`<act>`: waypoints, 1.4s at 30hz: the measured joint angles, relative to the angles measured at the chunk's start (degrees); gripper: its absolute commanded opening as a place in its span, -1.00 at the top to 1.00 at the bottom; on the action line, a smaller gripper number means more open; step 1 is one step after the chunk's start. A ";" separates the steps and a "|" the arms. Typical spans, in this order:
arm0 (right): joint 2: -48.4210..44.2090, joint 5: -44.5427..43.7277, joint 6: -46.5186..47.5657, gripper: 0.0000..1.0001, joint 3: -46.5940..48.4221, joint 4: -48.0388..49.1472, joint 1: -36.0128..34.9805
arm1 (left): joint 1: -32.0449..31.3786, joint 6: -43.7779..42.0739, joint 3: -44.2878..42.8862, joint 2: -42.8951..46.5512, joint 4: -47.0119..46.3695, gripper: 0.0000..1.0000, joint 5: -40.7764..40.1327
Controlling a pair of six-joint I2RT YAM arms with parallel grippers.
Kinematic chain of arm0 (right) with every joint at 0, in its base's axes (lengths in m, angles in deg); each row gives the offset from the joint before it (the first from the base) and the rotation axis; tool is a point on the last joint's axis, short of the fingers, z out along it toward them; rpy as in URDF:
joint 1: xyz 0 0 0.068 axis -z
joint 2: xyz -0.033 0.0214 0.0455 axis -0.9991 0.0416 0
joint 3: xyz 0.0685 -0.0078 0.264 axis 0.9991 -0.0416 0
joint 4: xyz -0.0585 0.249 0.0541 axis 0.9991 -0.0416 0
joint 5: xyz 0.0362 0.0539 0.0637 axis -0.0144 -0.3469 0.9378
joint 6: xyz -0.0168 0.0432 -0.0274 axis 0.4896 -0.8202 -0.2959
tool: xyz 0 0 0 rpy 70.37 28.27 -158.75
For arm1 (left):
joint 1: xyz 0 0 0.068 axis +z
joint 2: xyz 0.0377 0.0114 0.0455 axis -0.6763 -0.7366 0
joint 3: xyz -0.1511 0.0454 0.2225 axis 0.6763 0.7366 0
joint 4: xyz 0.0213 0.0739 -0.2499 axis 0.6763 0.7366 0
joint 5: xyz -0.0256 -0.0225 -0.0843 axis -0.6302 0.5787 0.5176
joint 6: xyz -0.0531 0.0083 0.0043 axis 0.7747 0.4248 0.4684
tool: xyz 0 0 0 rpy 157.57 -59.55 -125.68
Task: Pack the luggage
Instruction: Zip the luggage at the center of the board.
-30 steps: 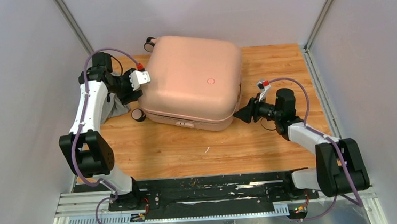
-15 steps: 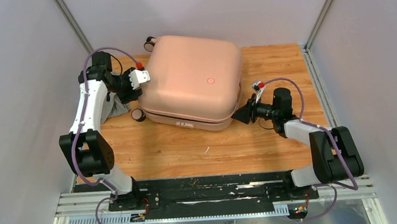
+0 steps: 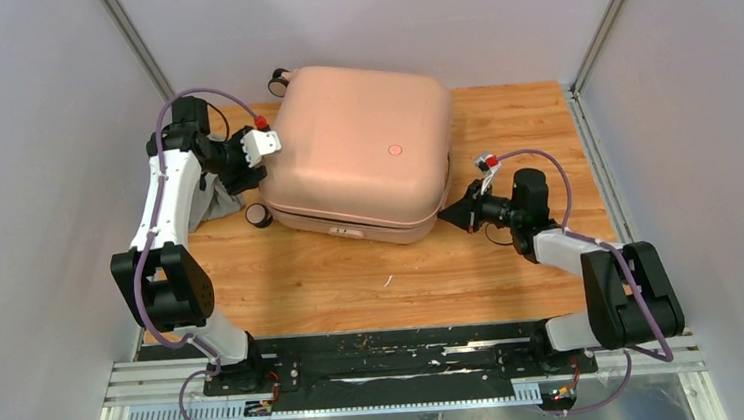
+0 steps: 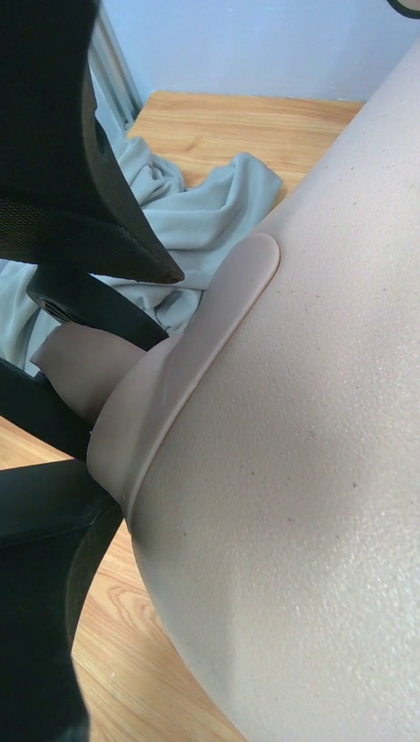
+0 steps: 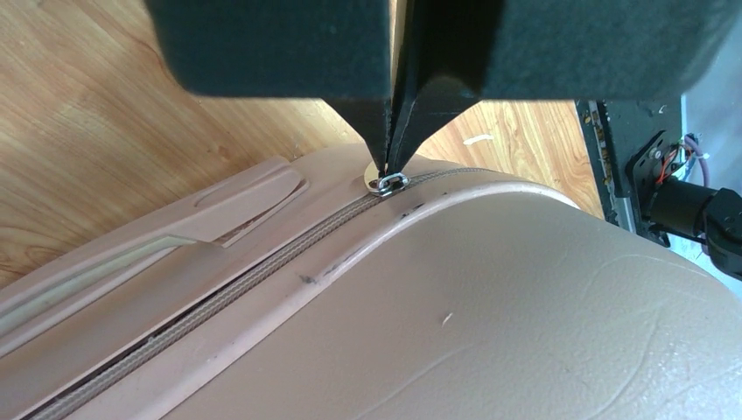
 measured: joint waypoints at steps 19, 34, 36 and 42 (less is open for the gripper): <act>-3.76 -6.10 -0.02 1.00 -2.45 0.76 -2.40 | -0.04 1.33 1.92 1.70 -0.57 0.82 0.48; -16.31 -10.27 2.69 1.00 -5.49 -4.39 -11.65 | -0.07 4.13 2.60 2.58 -0.07 1.00 1.73; -18.01 -11.45 3.10 0.92 -6.03 -5.75 -12.15 | -0.07 4.31 2.60 2.58 -0.04 1.00 1.70; -24.63 -22.58 0.83 -0.39 -9.92 -7.72 -9.18 | -0.07 4.33 2.60 2.58 -0.02 1.00 1.57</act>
